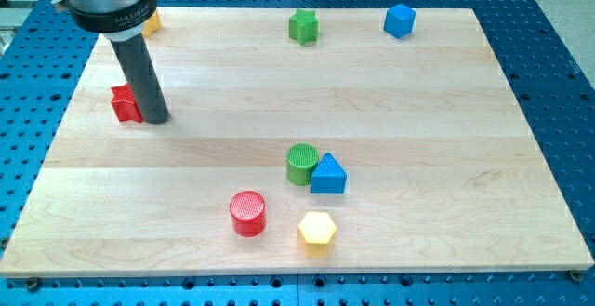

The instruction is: Place the red star and triangle in a horizontal line

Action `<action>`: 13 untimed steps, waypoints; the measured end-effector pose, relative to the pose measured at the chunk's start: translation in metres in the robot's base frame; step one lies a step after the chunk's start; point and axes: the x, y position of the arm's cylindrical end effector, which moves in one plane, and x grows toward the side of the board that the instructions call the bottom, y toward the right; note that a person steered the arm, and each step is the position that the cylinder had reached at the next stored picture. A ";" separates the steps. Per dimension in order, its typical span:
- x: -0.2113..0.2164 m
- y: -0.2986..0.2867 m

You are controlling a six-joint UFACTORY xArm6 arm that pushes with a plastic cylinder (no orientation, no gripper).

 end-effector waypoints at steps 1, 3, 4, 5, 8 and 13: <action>0.004 0.007; 0.046 0.069; 0.064 0.069; 0.068 0.069; 0.085 0.069; 0.136 0.271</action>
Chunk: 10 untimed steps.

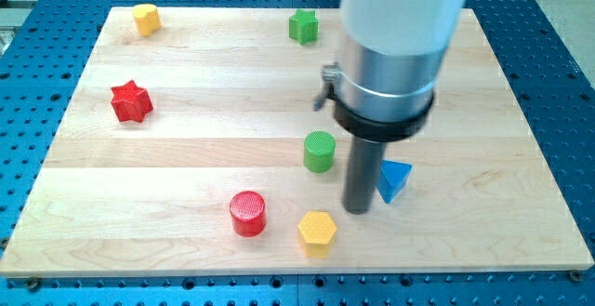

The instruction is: Place the red star and triangle in a horizontal line

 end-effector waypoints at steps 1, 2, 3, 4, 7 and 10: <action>-0.040 0.061; -0.097 0.114; -0.083 0.141; -0.017 0.136; -0.150 0.058; -0.074 0.057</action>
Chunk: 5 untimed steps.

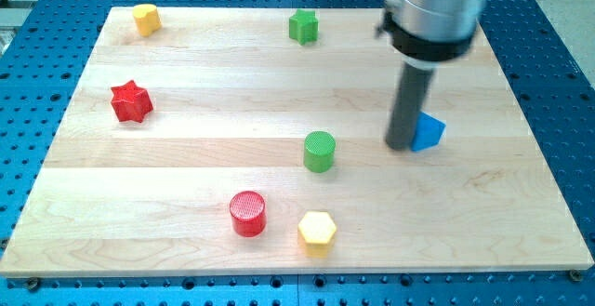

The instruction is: Place the red star and triangle in a horizontal line

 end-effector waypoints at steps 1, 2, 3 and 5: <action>-0.030 0.023; -0.017 0.017; 0.016 0.055; -0.069 0.077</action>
